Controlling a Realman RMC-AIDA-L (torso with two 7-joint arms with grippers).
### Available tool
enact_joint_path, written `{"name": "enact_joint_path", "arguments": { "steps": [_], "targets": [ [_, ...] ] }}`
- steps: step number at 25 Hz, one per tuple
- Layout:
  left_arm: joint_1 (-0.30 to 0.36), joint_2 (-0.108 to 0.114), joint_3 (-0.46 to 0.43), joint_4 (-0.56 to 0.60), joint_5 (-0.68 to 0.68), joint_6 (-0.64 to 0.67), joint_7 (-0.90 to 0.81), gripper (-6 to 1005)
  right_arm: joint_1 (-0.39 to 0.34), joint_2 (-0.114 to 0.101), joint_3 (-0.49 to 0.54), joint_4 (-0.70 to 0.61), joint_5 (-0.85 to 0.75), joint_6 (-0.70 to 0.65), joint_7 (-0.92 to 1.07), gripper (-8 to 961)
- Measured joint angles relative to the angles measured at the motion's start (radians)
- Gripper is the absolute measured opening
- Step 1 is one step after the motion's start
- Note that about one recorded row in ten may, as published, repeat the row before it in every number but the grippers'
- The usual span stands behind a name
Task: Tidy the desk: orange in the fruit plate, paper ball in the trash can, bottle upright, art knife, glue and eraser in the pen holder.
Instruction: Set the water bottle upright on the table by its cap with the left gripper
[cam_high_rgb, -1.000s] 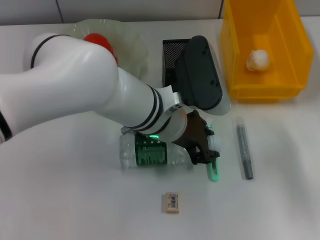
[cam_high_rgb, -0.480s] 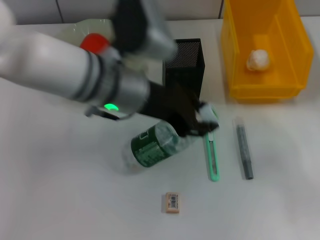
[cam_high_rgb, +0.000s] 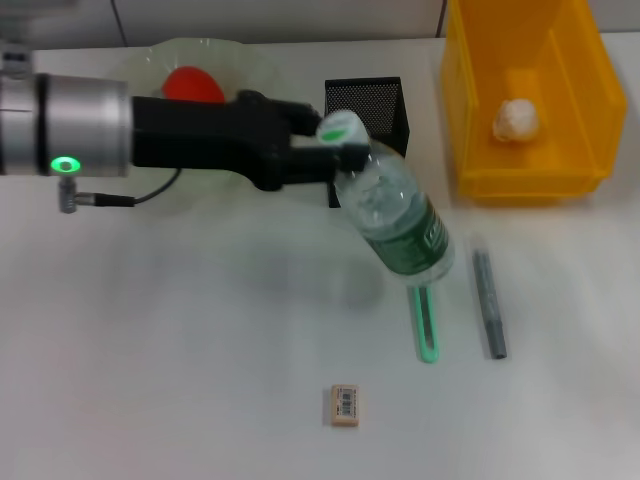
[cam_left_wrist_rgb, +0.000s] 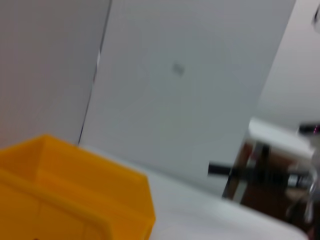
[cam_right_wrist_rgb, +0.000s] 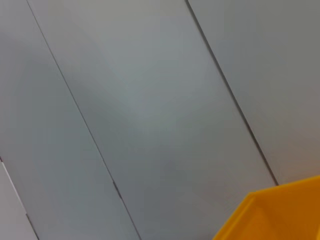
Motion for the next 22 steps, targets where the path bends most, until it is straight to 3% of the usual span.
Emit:
{"name": "enact_joint_path", "arguments": {
  "steps": [7, 12, 22],
  "targets": [
    [0.014, 0.001, -0.232, -0.260, -0.144, 0.155, 0.283, 452, 0.023, -0.005, -0.001, 0.034, 0.000, 0.001, 0.001, 824],
    [0.057, 0.001, -0.335, -0.328, -0.168, 0.163, 0.423, 452, 0.050, -0.003, -0.001, 0.048, 0.003, -0.009, 0.001, 824],
    [0.114, 0.004, -0.413, -0.391, -0.170, 0.160, 0.521, 453, 0.119, 0.008, -0.001, 0.083, 0.006, -0.009, -0.003, 824]
  ]
}}
